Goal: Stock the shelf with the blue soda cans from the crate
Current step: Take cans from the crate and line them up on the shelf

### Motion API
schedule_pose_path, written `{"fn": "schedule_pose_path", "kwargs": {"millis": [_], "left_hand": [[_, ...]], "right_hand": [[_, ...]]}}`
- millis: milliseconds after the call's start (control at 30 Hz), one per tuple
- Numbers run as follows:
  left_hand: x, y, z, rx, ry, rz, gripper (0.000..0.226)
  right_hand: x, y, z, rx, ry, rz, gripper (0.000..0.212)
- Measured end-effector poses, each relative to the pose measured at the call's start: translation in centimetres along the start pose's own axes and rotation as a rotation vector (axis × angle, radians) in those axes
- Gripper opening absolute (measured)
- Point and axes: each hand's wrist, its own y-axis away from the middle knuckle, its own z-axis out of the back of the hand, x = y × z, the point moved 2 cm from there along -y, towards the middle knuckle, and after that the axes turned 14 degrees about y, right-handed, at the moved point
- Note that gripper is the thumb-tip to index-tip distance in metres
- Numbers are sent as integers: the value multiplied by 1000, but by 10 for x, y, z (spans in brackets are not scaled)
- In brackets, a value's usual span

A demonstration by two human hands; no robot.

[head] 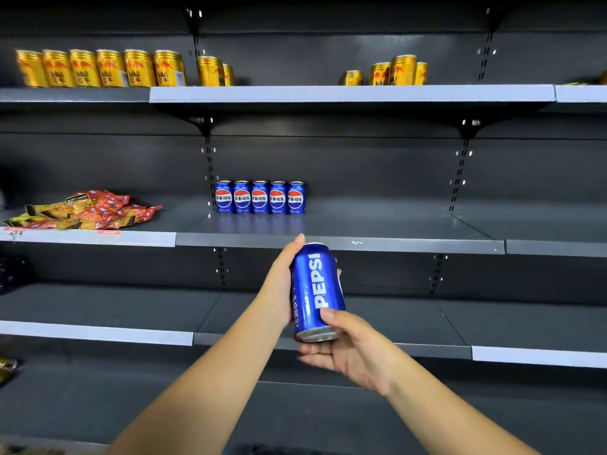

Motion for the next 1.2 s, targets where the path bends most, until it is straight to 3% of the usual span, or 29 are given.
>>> {"fn": "schedule_pose_path", "kwargs": {"millis": [167, 333, 633, 800, 933, 1000, 1100, 1200], "left_hand": [[-8, -1, -4, -18, -49, -44, 45], [-2, 0, -6, -51, -76, -29, 49], [1, -2, 5, -61, -22, -40, 48], [2, 3, 12, -77, 60, -24, 64], [9, 9, 14, -118, 86, -3, 79], [10, 9, 16, -112, 99, 8, 78], [7, 6, 19, -124, 65, -1, 60], [3, 4, 22, -124, 46, -15, 57]], "right_hand": [[8, 5, -2, -235, 157, 47, 62], [16, 8, -6, -384, 366, 47, 41], [17, 11, -5, -243, 401, 19, 46], [9, 6, 5, -109, 93, -55, 66], [8, 2, 1, -43, 80, -101, 93], [7, 1, -1, -75, 85, -93, 91], [4, -2, -3, -163, 64, -47, 69], [3, -6, -9, -230, 181, 16, 62]]}}
